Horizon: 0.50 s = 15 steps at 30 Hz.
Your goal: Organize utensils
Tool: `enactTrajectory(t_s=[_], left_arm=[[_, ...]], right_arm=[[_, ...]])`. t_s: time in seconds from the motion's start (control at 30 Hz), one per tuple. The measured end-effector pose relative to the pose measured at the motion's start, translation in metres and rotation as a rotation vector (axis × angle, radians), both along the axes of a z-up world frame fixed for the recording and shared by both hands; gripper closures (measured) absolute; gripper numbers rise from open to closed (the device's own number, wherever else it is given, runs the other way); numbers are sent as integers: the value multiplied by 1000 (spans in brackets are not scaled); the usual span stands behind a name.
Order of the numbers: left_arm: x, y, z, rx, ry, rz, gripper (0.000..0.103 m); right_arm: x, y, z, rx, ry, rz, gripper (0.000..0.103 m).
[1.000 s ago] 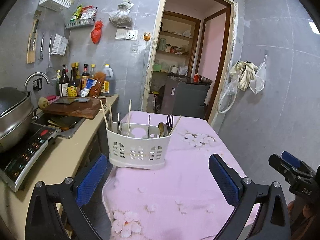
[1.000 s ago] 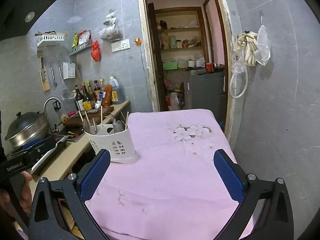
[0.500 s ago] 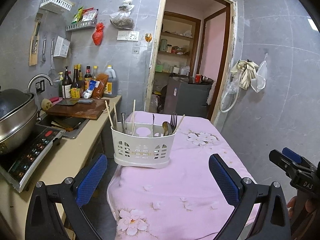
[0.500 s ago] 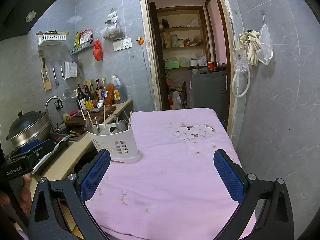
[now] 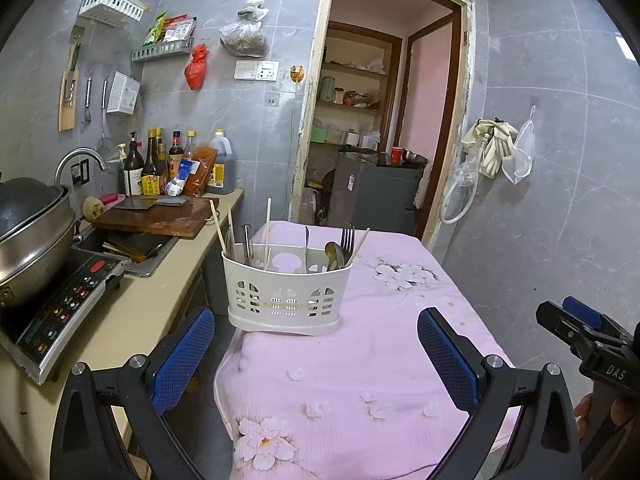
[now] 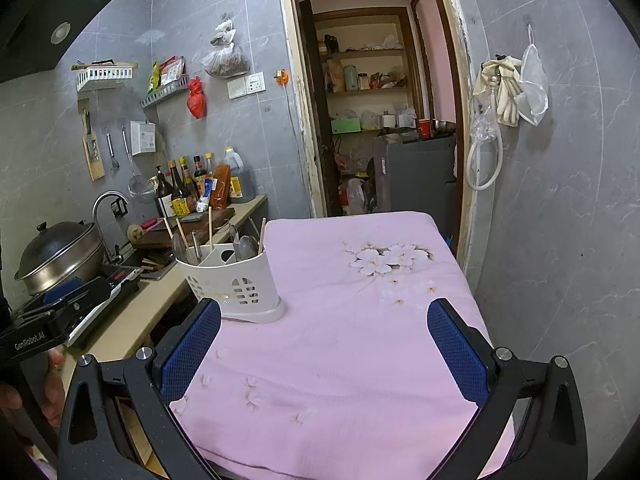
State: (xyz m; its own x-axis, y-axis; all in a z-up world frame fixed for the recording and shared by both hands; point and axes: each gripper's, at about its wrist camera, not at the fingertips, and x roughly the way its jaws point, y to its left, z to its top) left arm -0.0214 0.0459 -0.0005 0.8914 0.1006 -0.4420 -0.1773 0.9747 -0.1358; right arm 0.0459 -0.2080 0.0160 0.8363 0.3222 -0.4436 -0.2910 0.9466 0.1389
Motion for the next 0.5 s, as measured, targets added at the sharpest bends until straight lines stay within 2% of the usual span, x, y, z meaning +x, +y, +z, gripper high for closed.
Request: enactTrajectory(t_s=[0.5], left_arm=[[0, -1, 0, -1, 3, -1, 1]], right_arm=[[0, 0, 0, 1, 2, 0, 1]])
